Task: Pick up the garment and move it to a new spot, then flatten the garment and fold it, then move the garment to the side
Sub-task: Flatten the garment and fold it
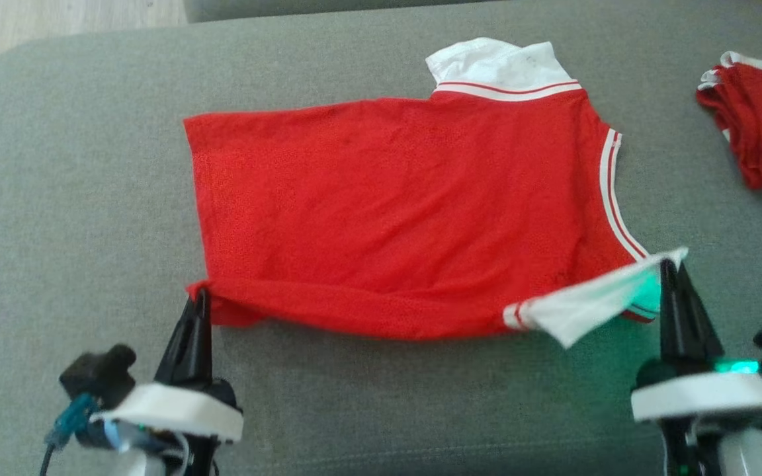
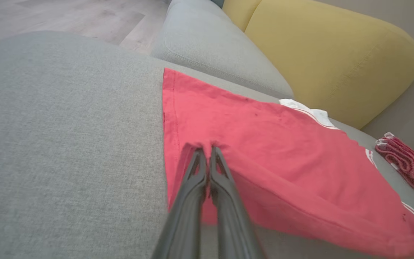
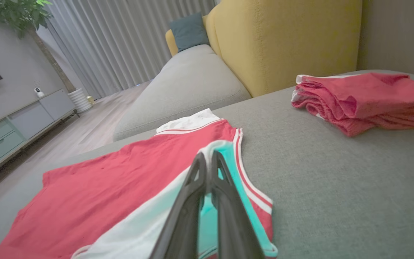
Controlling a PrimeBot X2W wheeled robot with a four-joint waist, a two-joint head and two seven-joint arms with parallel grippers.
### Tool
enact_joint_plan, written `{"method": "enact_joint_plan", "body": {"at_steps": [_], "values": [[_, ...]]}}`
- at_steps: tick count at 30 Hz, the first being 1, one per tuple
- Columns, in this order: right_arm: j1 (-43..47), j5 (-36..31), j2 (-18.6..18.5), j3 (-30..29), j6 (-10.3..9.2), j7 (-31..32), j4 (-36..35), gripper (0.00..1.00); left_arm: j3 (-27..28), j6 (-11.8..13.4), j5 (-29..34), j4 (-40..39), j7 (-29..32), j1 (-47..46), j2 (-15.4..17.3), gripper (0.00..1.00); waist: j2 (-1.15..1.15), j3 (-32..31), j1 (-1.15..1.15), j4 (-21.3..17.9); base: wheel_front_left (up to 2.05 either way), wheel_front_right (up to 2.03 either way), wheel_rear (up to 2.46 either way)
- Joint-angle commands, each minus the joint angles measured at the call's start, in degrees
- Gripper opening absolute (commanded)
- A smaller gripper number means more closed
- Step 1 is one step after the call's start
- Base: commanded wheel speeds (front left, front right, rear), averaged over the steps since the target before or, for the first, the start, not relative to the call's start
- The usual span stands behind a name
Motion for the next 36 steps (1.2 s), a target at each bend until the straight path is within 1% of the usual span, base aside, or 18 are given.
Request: {"method": "enact_joint_plan", "body": {"at_steps": [1,10,16,21,22,23,24,25,26,27,28,32,36], "values": [[-4.05,-0.77,-0.53,0.77,-0.04,-1.08,-0.33,0.00,1.90,0.34,-0.19,-0.72,0.16,-3.61,0.05,0.00,0.00,0.63,0.01,0.23,0.00,0.00,0.00],[-16.79,-2.23,-0.53,0.90,-0.04,-3.96,12.68,0.00,0.40,0.40,0.92,7.51,1.09,-12.79,0.37,0.00,0.00,3.66,0.01,1.08,0.00,0.00,0.00],[-23.63,-3.55,-0.53,1.67,-0.04,-5.17,21.37,0.00,-0.32,0.70,1.57,11.74,0.92,-15.66,0.52,0.00,0.00,4.87,0.01,1.50,0.00,0.00,0.00],[-28.33,-4.96,-0.57,0.84,-0.04,-6.19,28.26,0.00,-0.74,1.16,1.53,14.49,0.55,-17.01,0.38,0.00,0.00,5.04,0.01,2.08,0.00,0.00,0.00],[-29.18,-5.20,-0.62,0.64,-0.04,-6.38,29.64,0.00,-0.87,1.15,1.51,14.93,0.44,-17.24,0.35,0.11,0.00,5.01,0.01,2.23,0.00,0.00,0.00],[-29.97,-5.42,-0.69,0.42,-0.04,-6.56,31.02,0.00,-1.01,1.13,1.49,15.35,0.33,-17.45,0.32,0.33,0.00,4.95,0.01,2.39,0.00,0.00,0.00],[-30.71,-5.63,-0.72,0.11,-0.04,-6.69,32.48,0.00,-1.14,1.12,1.45,15.68,0.16,-17.60,0.29,0.61,0.00,4.87,0.01,2.56,0.00,0.00,0.00],[-31.39,-5.84,-0.74,-0.17,-0.04,-6.76,34.03,0.15,-1.29,1.10,1.40,15.88,-0.02,-17.68,0.24,0.97,0.00,4.74,0.01,2.75,0.00,0.00,0.00],[-32.10,-5.96,-0.75,-0.60,-0.04,-6.86,35.44,0.38,-1.44,1.08,1.33,15.98,-0.19,-17.70,0.20,1.00,0.00,4.66,0.01,2.91,0.00,0.00,0.00],[-32.75,-6.16,-0.77,-1.01,-0.04,-6.95,36.86,0.94,-1.57,1.06,1.25,16.01,-0.36,-17.68,0.16,1.00,0.00,4.53,0.01,3.12,0.00,0.00,0.00],[-33.35,-6.43,-0.81,-1.35,-0.04,-7.04,38.17,1.00,-1.68,1.02,1.19,15.91,-0.54,-17.59,0.12,1.00,0.00,4.42,0.01,3.30,0.00,0.00,0.00],[-35.18,-7.22,-0.86,-2.58,-0.04,-7.59,41.70,1.00,-1.55,1.36,1.27,14.43,-1.33,-16.29,0.12,1.00,0.00,3.57,0.01,3.87,0.00,0.00,0.00],[-35.71,-8.51,-1.23,-3.19,-0.04,-7.98,43.00,1.00,-1.29,1.58,0.75,12.43,-1.18,-13.29,0.55,1.00,0.00,2.13,0.01,4.20,0.00,0.00,0.00]]}}
